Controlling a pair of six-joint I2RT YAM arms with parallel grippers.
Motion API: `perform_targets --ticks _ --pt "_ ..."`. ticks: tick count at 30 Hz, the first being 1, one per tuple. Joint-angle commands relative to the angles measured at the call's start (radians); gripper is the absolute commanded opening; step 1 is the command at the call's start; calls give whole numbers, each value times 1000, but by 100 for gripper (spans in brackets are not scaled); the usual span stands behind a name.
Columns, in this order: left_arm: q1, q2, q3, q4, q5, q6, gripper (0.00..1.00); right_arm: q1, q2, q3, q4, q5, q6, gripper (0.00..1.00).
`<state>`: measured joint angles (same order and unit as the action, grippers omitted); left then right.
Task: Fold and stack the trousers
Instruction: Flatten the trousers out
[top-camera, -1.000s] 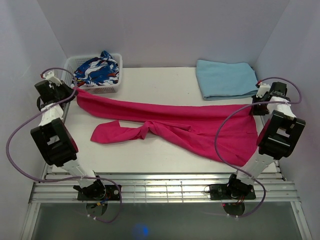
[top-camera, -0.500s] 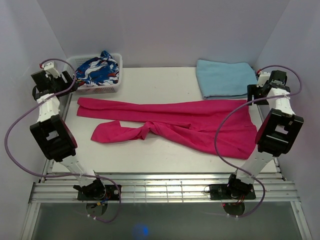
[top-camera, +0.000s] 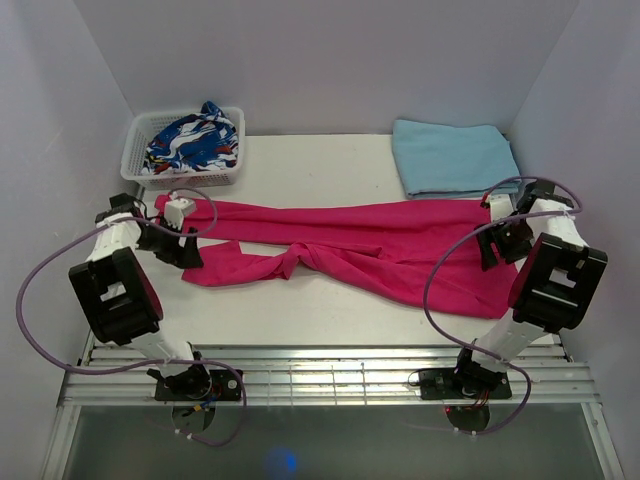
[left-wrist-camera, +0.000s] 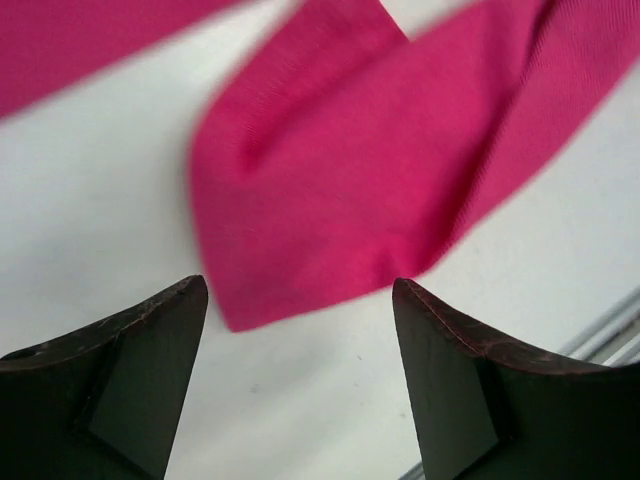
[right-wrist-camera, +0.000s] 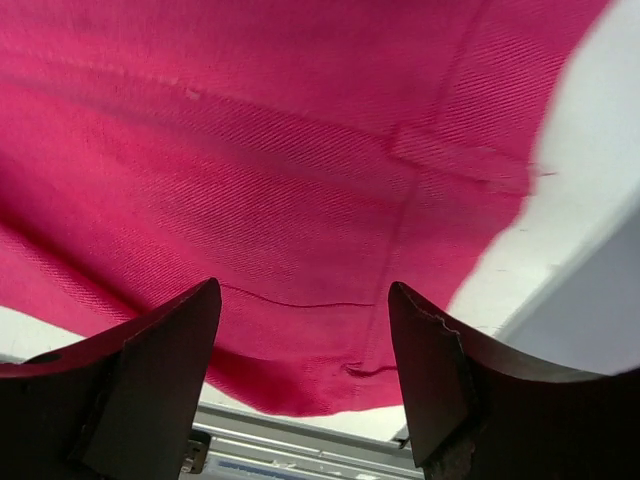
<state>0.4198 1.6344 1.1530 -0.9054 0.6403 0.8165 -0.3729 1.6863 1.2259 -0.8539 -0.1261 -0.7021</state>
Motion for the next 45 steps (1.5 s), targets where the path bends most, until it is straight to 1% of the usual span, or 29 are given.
perform_targets --ticks 1,2,3,5,7,9,11,14,17,19,21,22,24,25,26,27,28,29,30,31,32,35,36,38,40,42,43,44,45 --pt "0 -114 -82 -182 108 474 86 0 16 -52 -47 3 -69 73" --pt "0 -139 -128 -184 104 536 86 -1 33 -58 -40 8 -71 73" --pt "10 -183 -148 -184 102 655 86 -1 41 -68 -34 14 -74 72" --pt "13 -209 -200 -191 75 777 86 0 58 -75 -14 28 -76 72" --pt "13 -232 -229 -156 61 886 86 -1 69 -82 -10 32 -79 72" --pt "13 -237 -274 -121 52 943 86 0 78 -83 -10 29 -79 71" --pt "11 -243 -308 -52 42 1022 86 0 85 -86 -7 32 -85 71" --pt "-9 -237 -384 81 12 1076 86 2 101 -86 1 45 -89 71" --pt "-42 -205 -418 155 -40 1098 86 2 127 -75 12 57 -86 70" --pt "-47 -176 -426 228 -39 1095 83 2 138 -69 18 69 -85 70" --pt "-50 -153 -427 267 -45 1069 76 2 148 -63 35 85 -83 70" --pt "-55 -147 -411 267 -57 1054 61 2 156 -57 39 88 -83 70" --pt "-65 -175 -383 238 -50 1012 48 2 162 -34 45 91 -86 70" --pt "-65 -194 -363 183 -38 998 41 2 165 -28 47 91 -86 69" --pt "-65 -211 -314 143 -12 989 22 2 168 -22 53 89 -86 69" --pt "-65 -244 -285 64 2 959 9 2 171 -13 56 86 -86 69" --pt "-65 -261 -254 27 16 932 0 2 177 -8 59 86 -86 68" --pt "-65 -277 -219 -10 28 900 0 2 184 -3 62 88 -88 68" --pt "-65 -289 -134 -92 42 867 0 0 187 6 68 89 -89 68" --pt "-65 -300 -86 -142 44 815 0 0 190 9 73 92 -89 67" --pt "-65 -297 18 -255 39 782 0 0 188 14 84 95 -94 67" --pt "-65 -269 163 -424 35 728 0 -1 185 20 96 98 -102 67" --pt "-64 -257 247 -499 30 710 0 -4 182 23 98 100 -106 67" --pt "-65 -255 290 -501 18 554 0 -4 181 33 101 102 -111 67" --pt "-70 -251 303 -500 -40 509 0 -6 177 43 105 105 -114 67" --pt "-76 -152 335 -498 -66 374 0 -6 177 49 110 109 -116 67" --pt "-76 -20 411 -497 -67 246 0 -6 176 56 115 112 -114 67" --pt "-76 -19 462 -495 -65 245 0 -6 177 58 116 114 -112 67" --pt "-76 130 518 -492 -62 114 0 -6 181 64 116 120 -109 67"
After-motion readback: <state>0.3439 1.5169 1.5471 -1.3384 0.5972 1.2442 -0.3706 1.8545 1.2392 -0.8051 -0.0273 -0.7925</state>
